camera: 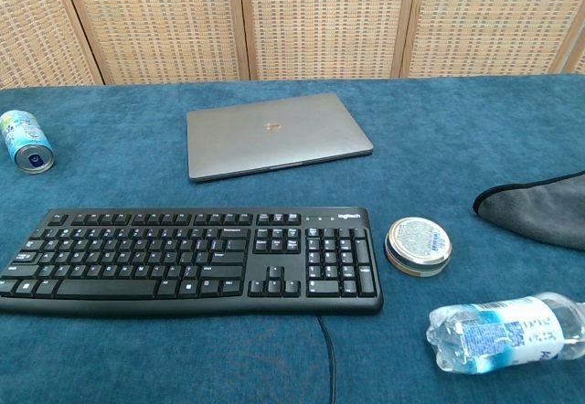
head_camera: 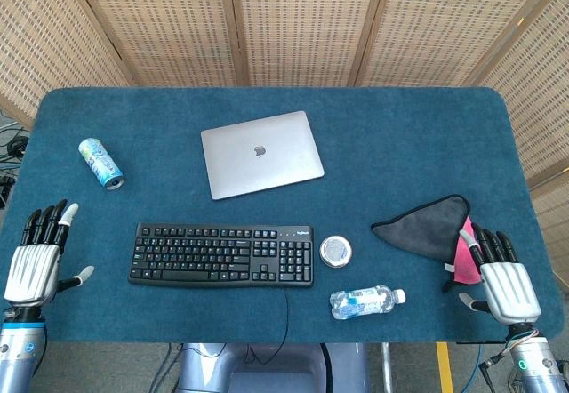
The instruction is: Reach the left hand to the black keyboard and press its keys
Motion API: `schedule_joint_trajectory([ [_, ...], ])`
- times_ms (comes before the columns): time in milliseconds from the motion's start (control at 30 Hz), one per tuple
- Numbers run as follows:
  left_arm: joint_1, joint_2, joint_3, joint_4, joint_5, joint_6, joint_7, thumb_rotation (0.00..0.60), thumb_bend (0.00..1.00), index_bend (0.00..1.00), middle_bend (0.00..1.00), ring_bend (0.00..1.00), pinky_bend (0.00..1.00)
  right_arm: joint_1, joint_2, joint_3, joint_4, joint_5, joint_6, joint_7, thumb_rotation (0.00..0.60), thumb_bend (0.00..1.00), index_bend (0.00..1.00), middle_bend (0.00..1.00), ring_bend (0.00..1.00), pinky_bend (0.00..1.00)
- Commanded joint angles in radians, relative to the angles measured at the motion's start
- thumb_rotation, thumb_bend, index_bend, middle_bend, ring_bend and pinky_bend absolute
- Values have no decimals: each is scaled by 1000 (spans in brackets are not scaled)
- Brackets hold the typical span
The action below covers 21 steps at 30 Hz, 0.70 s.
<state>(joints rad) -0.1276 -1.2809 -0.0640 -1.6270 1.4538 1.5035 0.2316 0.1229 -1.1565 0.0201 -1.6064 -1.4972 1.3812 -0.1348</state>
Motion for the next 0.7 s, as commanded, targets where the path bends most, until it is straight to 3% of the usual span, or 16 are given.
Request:
schedule_joint_trajectory([
  [33, 0, 0, 0, 0, 0, 1, 0, 600, 147, 0, 0, 0, 0, -1, 0, 0, 0, -1, 1, 0, 600, 4, 0, 0, 0, 0],
  [700, 2, 8, -3, -8, 1, -4, -7, 600, 153, 0, 0, 0, 0, -3, 3, 0, -7, -3, 6, -2, 600, 14, 0, 0, 0, 0],
])
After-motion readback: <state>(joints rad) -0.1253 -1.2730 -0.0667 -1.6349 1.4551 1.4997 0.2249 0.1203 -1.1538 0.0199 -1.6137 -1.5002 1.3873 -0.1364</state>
